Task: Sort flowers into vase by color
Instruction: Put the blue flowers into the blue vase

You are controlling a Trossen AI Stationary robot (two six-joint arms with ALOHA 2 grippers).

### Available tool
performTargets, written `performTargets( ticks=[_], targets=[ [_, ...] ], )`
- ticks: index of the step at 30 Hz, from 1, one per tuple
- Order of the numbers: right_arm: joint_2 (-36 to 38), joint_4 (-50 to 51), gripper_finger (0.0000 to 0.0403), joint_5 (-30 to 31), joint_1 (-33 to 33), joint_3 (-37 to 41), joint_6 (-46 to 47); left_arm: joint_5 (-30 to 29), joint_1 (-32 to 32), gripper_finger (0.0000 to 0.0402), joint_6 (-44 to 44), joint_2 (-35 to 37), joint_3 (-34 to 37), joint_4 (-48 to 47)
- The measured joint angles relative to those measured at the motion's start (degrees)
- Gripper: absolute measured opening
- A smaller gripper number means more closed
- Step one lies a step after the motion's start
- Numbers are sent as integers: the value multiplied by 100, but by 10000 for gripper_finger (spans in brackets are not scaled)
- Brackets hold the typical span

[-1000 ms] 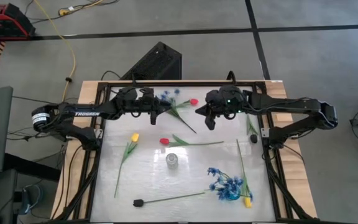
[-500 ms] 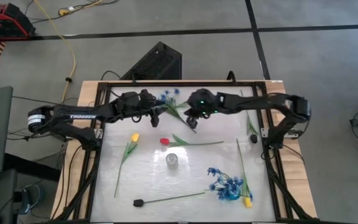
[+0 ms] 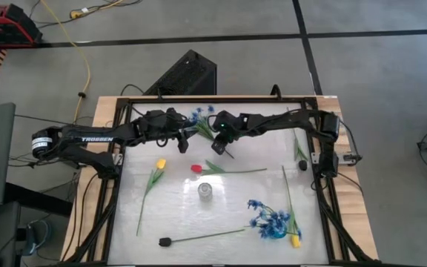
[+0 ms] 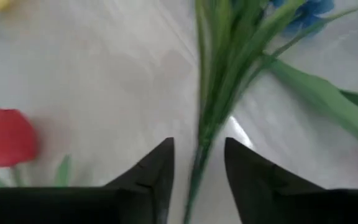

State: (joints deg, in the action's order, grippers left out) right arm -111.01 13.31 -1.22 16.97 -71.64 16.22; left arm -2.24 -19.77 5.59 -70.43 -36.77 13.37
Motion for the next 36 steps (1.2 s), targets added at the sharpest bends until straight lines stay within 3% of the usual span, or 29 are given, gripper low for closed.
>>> performTargets(
  ticks=[6, 13, 17, 22, 25, 30, 36],
  targets=[
    [-269, 36, 227, -5, 37, -23, 25, -47, -7, 151, -1, 0, 22, 0],
    [-445, 150, 216, 80, -50, -34, 299, -173, -28, 151, 10, 0, 137, -78],
    [-423, 295, 166, 363, -139, -36, 414, -177, -28, 151, 52, 0, 140, -138],
    [-411, 370, 42, 484, -136, -31, 433, -192, -28, 151, 25, 0, 140, -153],
    [-321, 491, 31, 444, -120, -41, 400, -192, -28, 151, -13, 0, 142, -257],
    [364, 786, 32, 569, -256, -16, 111, -302, -28, 151, -61, 0, 142, -423],
    [2059, 681, 32, 1191, -707, 633, -153, -550, -31, 151, -197, 0, 142, -447]
  ],
)
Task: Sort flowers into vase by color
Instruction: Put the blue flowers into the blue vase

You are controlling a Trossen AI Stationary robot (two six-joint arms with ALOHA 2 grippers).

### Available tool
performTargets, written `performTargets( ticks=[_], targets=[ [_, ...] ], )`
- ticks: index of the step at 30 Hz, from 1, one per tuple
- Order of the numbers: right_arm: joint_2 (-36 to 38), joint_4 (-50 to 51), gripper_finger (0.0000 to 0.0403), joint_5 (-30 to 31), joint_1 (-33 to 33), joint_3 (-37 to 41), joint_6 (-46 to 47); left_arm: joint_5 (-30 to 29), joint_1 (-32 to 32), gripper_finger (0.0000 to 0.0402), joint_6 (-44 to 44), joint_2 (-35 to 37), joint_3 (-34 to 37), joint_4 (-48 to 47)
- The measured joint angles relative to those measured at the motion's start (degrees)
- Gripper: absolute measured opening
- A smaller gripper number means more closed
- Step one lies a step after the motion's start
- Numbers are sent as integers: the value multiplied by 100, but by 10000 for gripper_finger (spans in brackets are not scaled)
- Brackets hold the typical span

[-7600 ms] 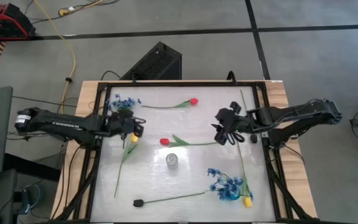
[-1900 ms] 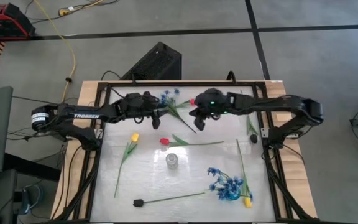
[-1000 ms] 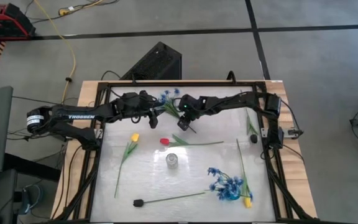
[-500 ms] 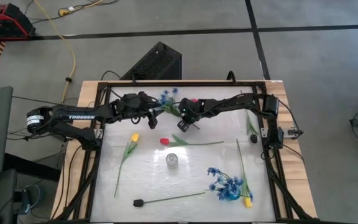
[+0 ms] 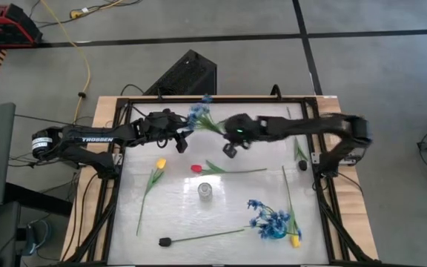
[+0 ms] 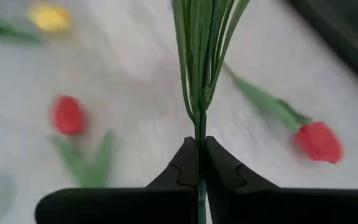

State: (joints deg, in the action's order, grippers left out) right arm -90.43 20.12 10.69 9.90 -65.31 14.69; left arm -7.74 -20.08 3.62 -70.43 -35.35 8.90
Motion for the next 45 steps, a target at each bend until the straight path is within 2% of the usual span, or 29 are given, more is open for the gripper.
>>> performTargets(
  ticks=[2, 5, 12, 16, 19, 22, 26, 29, 33, 37, 41, 45],
  targets=[
    [686, -110, 32, 276, -180, 395, 63, -53, 0, 151, -51, 0, 0, 9],
    [1824, -427, 34, 1015, -540, 1166, 450, -48, 12, 151, -61, 0, 0, 99],
    [4493, -1857, 33, 2494, -1928, 3000, 896, -13, 61, 151, -149, 0, 0, 201],
    [5338, -2931, 33, 3023, -2884, 3895, 510, -15, 59, 151, -144, 0, 0, 241],
    [5761, -3676, 33, 3666, -3586, 4401, 105, -9, 63, 151, -98, 0, 0, 236],
    [5983, -4502, 34, 4091, -4165, 4787, -543, 102, 62, 151, -13, 0, 0, 229],
    [6058, -5311, 34, 4103, -4727, 5058, -1060, 424, 78, 151, 162, 0, 0, 215],
    [5988, -5378, 34, 4103, -5078, 5088, -1156, 743, 210, 151, 175, 0, 0, 275],
    [5782, -5668, 34, 4127, -5542, 5088, -1428, 583, 489, 151, 253, 0, 0, 380],
    [5601, -6317, 34, 4523, -6159, 5042, -2010, 446, 705, 151, 337, 0, 0, 628],
    [5293, -6511, 34, 4982, -6709, 4788, -2436, 441, 905, 151, 437, 0, 0, 722],
    [4741, -6514, 34, 5753, -7144, 4371, -2567, 436, 1108, 151, 459, 0, 0, 728]
  ],
)
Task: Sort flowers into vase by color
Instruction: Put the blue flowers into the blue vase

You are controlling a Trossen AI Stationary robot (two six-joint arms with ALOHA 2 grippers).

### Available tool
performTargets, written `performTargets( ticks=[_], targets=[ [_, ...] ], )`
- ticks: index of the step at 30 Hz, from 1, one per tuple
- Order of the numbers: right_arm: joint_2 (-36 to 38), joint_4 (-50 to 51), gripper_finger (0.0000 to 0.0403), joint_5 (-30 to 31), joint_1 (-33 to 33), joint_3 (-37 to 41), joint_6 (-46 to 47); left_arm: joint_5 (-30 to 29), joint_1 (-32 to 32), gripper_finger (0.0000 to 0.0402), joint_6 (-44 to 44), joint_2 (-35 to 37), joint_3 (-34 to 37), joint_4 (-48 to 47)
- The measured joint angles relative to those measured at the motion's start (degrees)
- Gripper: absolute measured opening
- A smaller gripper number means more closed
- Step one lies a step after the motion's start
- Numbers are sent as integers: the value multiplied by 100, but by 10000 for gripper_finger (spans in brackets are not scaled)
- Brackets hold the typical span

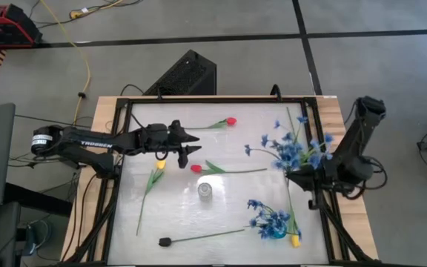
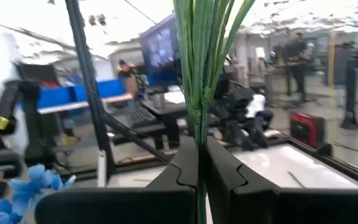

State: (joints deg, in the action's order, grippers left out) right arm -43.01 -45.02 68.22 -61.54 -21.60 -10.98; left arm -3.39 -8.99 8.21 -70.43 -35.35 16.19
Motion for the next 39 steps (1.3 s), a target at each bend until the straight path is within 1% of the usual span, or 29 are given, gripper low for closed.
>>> performTargets(
  ticks=[3, 7, 9, 12, 13, 18, 23, 26, 30, 32, 39],
  targets=[
    [-519, -9, 34, 519, -302, -379, -29, -65, 134, 151, 0, 0, 0, 0],
    [-1299, -1, 34, 969, -567, -899, -193, -219, 254, 151, -55, 0, 0, 1],
    [-1695, -15, 34, 1341, -654, -1183, -296, -292, 271, 151, -59, 0, 0, 2],
    [-2220, 4, 34, 2062, -823, -1542, -494, -305, 271, 151, -53, 0, 0, 0],
    [-2358, 2, 34, 2155, -885, -1651, -572, -307, 271, 151, -51, 0, 0, -2],
    [-2796, -4, 34, 2178, -1232, -2109, -744, -218, 271, 151, 11, 0, 0, -15],
    [-3107, -9, 34, 2183, -1386, -2385, -856, -155, 271, 151, 110, 0, 0, -13],
    [-3251, -10, 34, 2108, -1472, -2428, -684, -152, 271, 151, 158, 0, 0, -15],
    [-3372, -17, 35, 1602, -1640, -2431, -318, -153, 273, 151, 169, 0, 0, -17],
    [-3467, -15, 35, 1464, -1676, -2433, -256, -171, 273, 151, 168, 0, 0, -11],
    [-4078, -28, 35, 1456, -1445, -2433, 196, -191, 271, 151, 168, -2, 0, -9]
  ],
)
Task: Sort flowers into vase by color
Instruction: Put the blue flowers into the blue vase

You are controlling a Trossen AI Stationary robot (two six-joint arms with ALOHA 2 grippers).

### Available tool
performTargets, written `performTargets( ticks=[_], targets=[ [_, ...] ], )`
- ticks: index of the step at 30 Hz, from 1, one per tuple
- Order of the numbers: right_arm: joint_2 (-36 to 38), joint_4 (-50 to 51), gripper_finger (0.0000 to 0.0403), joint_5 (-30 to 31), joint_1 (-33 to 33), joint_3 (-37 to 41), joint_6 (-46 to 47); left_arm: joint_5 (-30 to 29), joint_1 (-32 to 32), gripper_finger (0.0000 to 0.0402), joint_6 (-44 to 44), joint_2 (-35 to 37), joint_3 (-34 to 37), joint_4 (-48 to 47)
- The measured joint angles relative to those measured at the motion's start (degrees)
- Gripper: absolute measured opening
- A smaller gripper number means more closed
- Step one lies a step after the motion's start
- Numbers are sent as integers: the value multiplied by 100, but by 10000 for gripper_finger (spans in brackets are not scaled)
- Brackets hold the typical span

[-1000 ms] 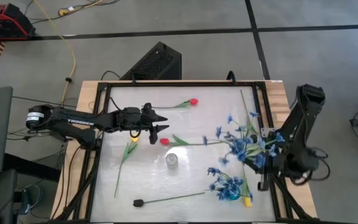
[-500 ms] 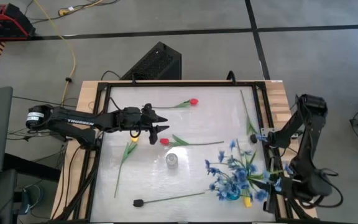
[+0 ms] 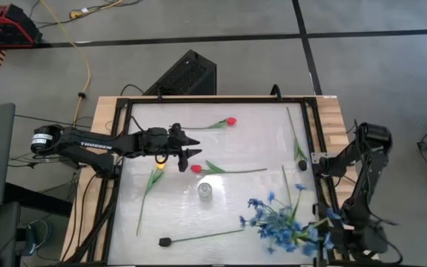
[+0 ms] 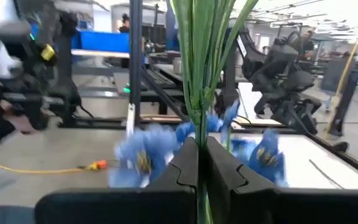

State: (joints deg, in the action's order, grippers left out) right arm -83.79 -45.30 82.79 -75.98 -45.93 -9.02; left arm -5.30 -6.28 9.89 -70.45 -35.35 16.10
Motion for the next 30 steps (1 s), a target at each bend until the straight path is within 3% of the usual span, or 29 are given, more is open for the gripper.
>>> performTargets(
  ticks=[6, 19, 30],
  targets=[
    [-516, -16, 35, 699, 448, 2, 392, -2, 0, 151, 13, -1, 0, -7],
    [-846, 201, 36, 719, 460, 9, 1357, 4, 32, 151, 28, -1, 0, -54],
    [-464, 43, 36, 720, 441, 9, 736, -7, 142, 151, -28, -3, 0, -83]
  ],
)
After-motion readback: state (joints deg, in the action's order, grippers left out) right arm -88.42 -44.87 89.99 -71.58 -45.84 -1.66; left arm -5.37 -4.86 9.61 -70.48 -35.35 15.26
